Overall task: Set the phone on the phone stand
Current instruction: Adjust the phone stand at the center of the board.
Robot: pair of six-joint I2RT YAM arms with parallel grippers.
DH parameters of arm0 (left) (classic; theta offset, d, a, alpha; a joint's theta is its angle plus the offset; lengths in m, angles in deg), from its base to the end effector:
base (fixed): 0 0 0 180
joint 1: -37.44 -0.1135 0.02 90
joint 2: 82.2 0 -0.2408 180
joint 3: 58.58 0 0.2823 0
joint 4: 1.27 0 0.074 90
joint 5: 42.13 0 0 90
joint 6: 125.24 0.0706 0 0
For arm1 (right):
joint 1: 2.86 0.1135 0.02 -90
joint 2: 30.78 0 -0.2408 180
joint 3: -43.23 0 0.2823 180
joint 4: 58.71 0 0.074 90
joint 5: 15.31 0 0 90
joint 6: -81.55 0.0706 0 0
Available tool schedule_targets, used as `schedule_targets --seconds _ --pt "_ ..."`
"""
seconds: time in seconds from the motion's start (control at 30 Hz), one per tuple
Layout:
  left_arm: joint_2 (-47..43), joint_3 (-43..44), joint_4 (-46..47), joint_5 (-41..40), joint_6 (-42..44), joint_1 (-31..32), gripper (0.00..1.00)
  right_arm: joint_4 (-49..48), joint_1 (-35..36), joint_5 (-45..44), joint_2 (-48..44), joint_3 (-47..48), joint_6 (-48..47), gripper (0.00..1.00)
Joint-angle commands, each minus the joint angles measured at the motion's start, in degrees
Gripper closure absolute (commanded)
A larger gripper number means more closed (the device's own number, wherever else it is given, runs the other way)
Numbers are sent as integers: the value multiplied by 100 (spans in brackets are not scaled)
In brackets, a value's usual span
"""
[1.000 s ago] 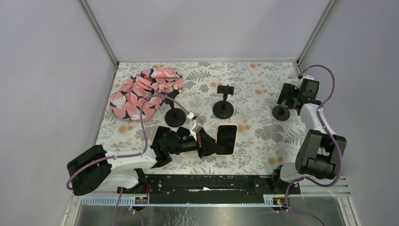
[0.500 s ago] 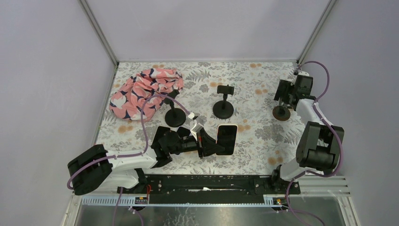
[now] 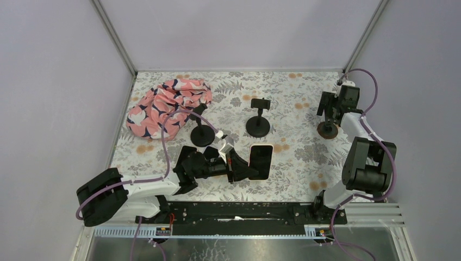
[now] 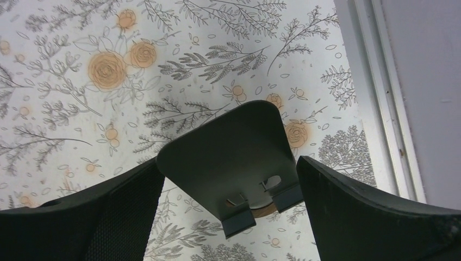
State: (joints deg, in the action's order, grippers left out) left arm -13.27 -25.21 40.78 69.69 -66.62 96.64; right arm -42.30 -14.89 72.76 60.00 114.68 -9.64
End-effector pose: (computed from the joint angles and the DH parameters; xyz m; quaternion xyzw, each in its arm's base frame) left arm 0.1320 -0.2726 0.1898 0.2943 0.6008 -0.6093 0.4258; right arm 0.3976 -0.0872 0.1764 0.0917 0.8851 -0.0674 0.4512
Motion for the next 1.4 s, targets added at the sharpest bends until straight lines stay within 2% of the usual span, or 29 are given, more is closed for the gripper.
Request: schedule_targets --seconds 0.0,0.3,0.93,1.13,1.37 --pt "-221 8 547 -53 39 -18 100 222 37 -181 -147 210 -713 0" --pt "-303 -18 509 -42 28 -22 100 563 -237 1122 -131 314 -1738 0" --pt "-397 -8 383 -56 70 -18 100 957 -587 2174 589 744 -2602 1" --pt "-444 -18 364 -68 79 -22 100 1035 -616 2287 683 787 -2621 11" --pt "-424 4 375 -58 71 -20 100 762 -616 2248 542 656 -2166 35"
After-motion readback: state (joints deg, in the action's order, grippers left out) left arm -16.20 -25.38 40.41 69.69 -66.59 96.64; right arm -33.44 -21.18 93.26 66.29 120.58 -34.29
